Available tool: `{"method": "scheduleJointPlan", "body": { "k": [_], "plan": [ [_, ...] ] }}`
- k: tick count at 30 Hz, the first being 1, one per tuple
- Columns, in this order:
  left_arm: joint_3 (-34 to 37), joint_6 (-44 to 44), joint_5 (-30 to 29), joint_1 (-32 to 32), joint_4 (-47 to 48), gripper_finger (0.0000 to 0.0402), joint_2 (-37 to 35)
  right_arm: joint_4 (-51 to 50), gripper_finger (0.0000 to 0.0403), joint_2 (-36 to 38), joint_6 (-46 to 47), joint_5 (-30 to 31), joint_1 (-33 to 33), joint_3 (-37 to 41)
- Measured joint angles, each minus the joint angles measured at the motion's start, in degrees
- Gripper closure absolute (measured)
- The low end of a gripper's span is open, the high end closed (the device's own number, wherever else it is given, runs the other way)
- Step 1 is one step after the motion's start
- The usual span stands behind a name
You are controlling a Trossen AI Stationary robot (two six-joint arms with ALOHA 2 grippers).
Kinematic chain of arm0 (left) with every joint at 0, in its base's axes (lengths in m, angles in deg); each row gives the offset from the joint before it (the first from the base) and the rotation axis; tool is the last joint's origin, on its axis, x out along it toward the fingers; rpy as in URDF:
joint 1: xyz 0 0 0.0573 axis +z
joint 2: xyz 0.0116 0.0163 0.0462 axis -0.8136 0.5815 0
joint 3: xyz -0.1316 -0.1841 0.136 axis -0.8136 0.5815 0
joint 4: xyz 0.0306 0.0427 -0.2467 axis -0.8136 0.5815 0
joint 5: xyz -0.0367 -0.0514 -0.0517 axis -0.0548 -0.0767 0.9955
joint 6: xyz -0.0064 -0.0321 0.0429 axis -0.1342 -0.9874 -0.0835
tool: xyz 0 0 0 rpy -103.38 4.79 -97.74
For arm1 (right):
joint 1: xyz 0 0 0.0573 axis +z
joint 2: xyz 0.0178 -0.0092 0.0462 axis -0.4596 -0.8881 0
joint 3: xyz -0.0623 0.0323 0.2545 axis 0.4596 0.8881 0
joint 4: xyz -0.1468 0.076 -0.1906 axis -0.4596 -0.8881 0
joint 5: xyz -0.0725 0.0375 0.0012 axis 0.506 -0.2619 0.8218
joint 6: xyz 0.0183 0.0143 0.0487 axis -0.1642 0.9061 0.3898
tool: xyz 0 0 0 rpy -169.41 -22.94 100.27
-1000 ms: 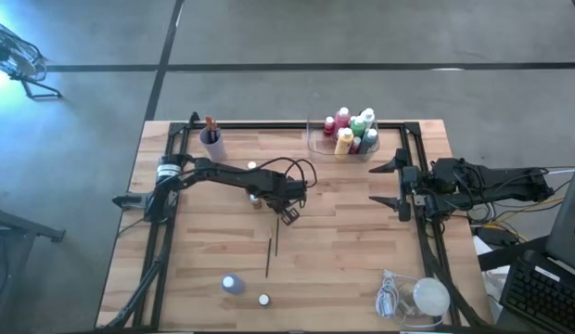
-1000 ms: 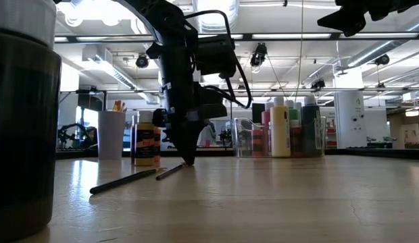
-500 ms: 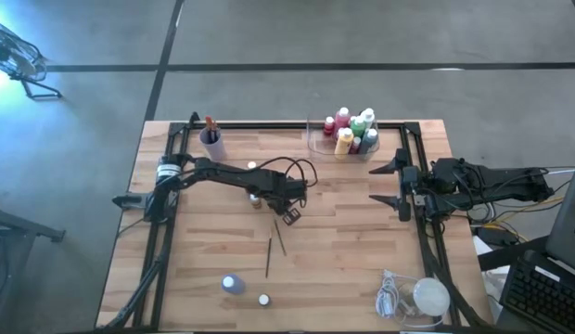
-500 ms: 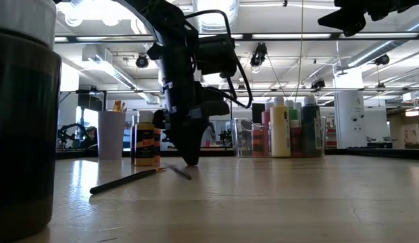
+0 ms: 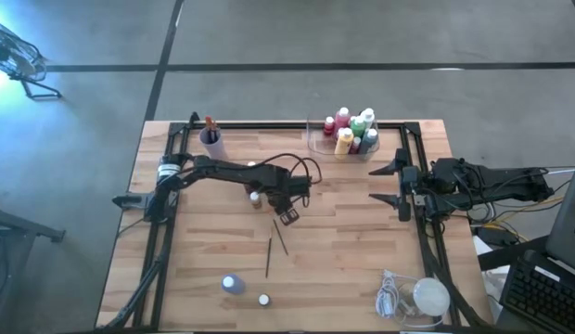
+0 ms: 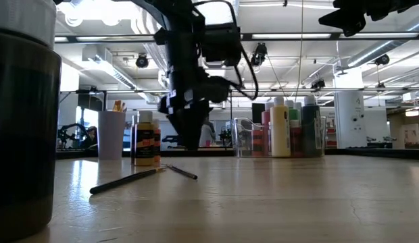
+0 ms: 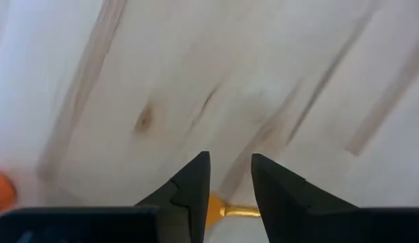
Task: Pick & Place Paint Supplies
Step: Put the yellow paint bottle into the transparent bin
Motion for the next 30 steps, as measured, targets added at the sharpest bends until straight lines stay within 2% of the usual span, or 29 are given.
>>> {"method": "scheduleJointPlan", "body": {
  "k": [5, 8, 11, 16, 23, 30],
  "plan": [
    [-3.2, 9.8, 2.2, -0.3, 1.4, 0.0287, 0.0, 0.0, 0.0129, 0.0, 0.0, 0.0, 0.0, 0.0],
    [-6.0, 11.3, 2.4, -1.2, 6.2, 0.0287, 0.0, 0.0, 0.0137, 0.0, 0.0, 0.0, 0.0, 0.0],
    [-9.2, 11.5, -0.1, -2.6, 11.7, 0.0291, -0.1, 0.0, 0.0145, 0.0, 0.0, 0.0, 0.0, 0.0],
    [-11.3, 8.6, -8.0, -6.3, 17.2, 0.0305, -1.9, 0.0, 0.0159, 0.0, 0.0, 0.0, 0.0, 0.0],
    [-9.5, 1.0, -18.8, -10.6, 19.6, 0.0316, -6.3, 0.0, 0.0174, 0.0, 0.0, 0.0, 0.0, 0.0],
    [-7.3, -7.9, -22.4, -13.1, 25.4, 0.0320, -9.5, 0.0, 0.0184, 0.1, 0.0, 0.0, 0.0, 0.0]
  ]
}}
